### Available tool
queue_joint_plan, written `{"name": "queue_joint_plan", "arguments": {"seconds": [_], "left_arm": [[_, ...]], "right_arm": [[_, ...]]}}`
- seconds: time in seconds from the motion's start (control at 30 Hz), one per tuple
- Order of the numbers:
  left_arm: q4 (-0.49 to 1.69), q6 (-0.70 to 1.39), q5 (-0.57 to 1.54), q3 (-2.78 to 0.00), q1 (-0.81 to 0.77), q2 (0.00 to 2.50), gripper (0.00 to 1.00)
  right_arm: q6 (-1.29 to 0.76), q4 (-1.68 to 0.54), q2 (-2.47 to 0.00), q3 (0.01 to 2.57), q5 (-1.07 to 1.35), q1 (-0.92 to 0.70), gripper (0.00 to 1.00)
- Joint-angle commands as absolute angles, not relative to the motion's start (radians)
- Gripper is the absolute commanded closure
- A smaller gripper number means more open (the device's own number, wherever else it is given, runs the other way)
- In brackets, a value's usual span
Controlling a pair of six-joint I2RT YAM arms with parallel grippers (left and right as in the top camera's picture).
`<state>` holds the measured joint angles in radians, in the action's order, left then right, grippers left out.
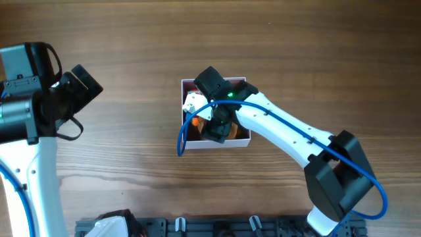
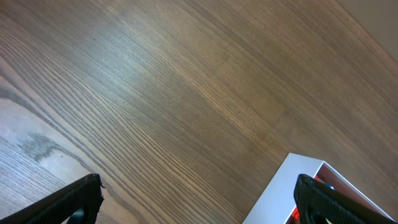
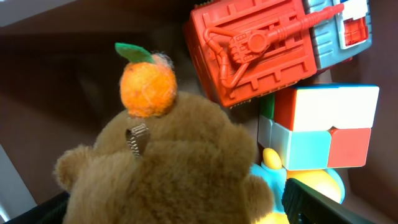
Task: Pack container
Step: 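Lower the bear into the box with the right gripper, then open the right gripper and lift it out of the box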
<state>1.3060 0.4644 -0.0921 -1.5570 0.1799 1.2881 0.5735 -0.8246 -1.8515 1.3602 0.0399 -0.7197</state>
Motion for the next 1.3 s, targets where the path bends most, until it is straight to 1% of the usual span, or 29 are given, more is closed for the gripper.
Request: {"name": "queue_joint_plan", "arguments": {"seconds": [0.0,0.07,0.13,0.3,0.33,0.4,0.43,0.47,0.5,0.53,0.57,0.73,0.97,1.03,1.27], "left_arm": [[1.306,0.448,-0.102,-1.569,0.187,1.279,0.0],[1.306,0.448,-0.102,-1.569,0.187,1.279,0.0],[1.306,0.448,-0.102,-1.569,0.187,1.279,0.0],[1.306,0.448,-0.102,-1.569,0.187,1.279,0.0],[1.306,0.448,-0.102,-1.569,0.187,1.279,0.0],[1.306,0.448,-0.102,-1.569,0.187,1.279,0.0],[1.306,0.448,-0.102,-1.569,0.187,1.279,0.0],[1.307,0.448,-0.102,-1.569,0.187,1.279,0.0],[1.307,0.448,-0.102,-1.569,0.187,1.279,0.0],[1.307,0.448,-0.102,-1.569,0.187,1.279,0.0],[1.307,0.448,-0.102,-1.569,0.187,1.279,0.0],[1.307,0.448,-0.102,-1.569,0.187,1.28,0.0],[1.307,0.448,-0.102,-1.569,0.187,1.279,0.0],[1.307,0.448,-0.102,-1.569,0.187,1.279,0.0],[1.307,0.448,-0.102,-1.569,0.187,1.28,0.0]], "right_arm": [[0.574,-0.819,-1.806,1.389,0.017,-0.734,0.09],[0.598,-0.818,-1.713,1.411,0.056,-0.744,0.05],[0.61,-0.82,-1.655,1.425,0.104,-0.745,0.04],[0.599,-0.831,-1.503,1.435,0.129,-0.745,0.02],[0.598,-0.844,-1.489,1.435,0.125,-0.745,0.04],[0.598,-0.876,-1.485,1.434,0.125,-0.745,0.18],[0.591,-0.889,-1.489,1.431,0.125,-0.745,0.37],[0.571,-0.904,-1.497,1.427,0.125,-0.745,0.62],[0.543,-0.913,-1.509,1.42,0.129,-0.745,0.8],[0.519,-0.918,-1.521,1.41,0.129,-0.745,0.89],[0.509,-0.922,-1.536,1.402,0.13,-0.745,0.96],[0.485,-0.955,-1.65,1.398,0.199,-0.745,0.96],[0.469,-0.968,-1.824,1.397,0.204,-0.744,0.96],[0.465,-0.983,-1.895,1.396,0.183,-0.734,0.96],[0.348,-0.969,-2.075,1.396,0.101,-0.701,0.96]]}}
